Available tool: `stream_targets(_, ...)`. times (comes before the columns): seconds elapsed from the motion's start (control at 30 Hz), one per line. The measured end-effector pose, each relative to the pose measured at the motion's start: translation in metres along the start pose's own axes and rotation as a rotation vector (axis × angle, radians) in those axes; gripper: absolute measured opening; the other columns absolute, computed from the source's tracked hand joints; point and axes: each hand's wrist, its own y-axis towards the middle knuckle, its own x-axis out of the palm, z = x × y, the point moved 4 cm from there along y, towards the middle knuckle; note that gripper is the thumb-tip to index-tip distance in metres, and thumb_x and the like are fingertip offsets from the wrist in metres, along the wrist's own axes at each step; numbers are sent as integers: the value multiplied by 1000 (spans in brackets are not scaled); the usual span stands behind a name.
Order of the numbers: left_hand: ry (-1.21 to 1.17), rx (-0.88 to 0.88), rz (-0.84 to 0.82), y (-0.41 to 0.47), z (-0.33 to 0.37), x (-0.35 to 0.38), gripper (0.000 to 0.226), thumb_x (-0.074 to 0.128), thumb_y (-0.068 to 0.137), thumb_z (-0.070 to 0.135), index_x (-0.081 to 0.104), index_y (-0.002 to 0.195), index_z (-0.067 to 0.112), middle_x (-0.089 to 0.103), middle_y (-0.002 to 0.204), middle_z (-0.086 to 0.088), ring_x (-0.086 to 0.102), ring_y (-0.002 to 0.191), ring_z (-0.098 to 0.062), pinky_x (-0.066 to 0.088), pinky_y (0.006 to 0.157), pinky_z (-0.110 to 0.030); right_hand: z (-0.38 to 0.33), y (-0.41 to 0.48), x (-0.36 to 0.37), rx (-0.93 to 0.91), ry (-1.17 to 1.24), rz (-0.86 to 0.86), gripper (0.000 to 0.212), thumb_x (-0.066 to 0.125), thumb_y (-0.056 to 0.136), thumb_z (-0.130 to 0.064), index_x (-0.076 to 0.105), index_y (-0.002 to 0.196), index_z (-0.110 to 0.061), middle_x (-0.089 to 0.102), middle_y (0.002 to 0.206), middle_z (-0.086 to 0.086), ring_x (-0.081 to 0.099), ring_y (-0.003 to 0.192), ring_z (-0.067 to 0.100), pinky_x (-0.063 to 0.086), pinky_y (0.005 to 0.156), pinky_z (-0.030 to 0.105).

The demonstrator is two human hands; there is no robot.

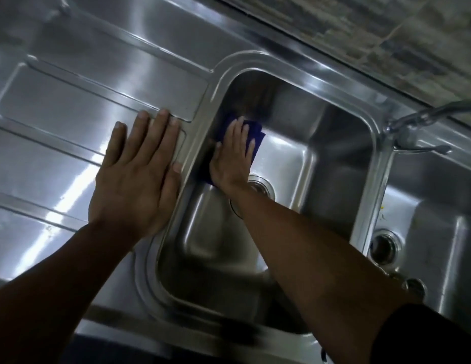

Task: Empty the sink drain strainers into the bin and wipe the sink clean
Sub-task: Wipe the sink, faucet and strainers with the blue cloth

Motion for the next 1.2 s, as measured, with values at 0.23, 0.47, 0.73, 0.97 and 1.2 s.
stream_targets(0.23, -8, -12, 7, 0, 3, -3, 61, 25, 104, 37, 24, 160, 11, 18, 169, -9, 10, 158, -27, 11, 127, -51, 22, -122, 9, -470, -53, -171, 70, 48, 98, -26, 19, 159, -6, 11, 168, 8, 6, 156, 23, 10, 126, 47)
stream_targets(0.47, -5, -29, -46, -1, 0, 2, 63, 16, 105, 44, 14, 162, 17, 9, 171, -5, 1, 159, -22, 6, 128, -49, 38, 11, -29, -305, -182, -224, 73, 42, 101, -25, 2, 160, -9, -5, 169, 8, -4, 156, 27, 2, 126, 49)
stream_targets(0.73, 19, -10, 6, -3, -1, 3, 61, 20, 106, 41, 16, 162, 17, 13, 170, -6, 6, 158, -25, 8, 128, -49, 25, -128, 9, -611, -342, -300, 63, 32, 106, -35, 14, 160, -8, 4, 168, 11, 5, 156, 28, 7, 125, 50)
stream_targets(0.97, 11, -14, 2, -2, 0, 1, 62, 22, 104, 40, 17, 162, 17, 15, 170, -6, 9, 158, -27, 11, 127, -51, 74, -189, -14, -970, -490, -703, 91, 54, 95, -23, -9, 160, -23, -14, 168, -4, -12, 155, 22, -5, 124, 52)
stream_targets(1.2, -18, -26, -15, -1, 1, -1, 62, 23, 104, 39, 17, 162, 17, 13, 170, -6, 7, 158, -26, 8, 128, -49, 81, -190, -22, -905, -531, -657, 61, 26, 109, -37, -5, 160, -29, -10, 168, -10, -8, 155, 18, -3, 125, 50)
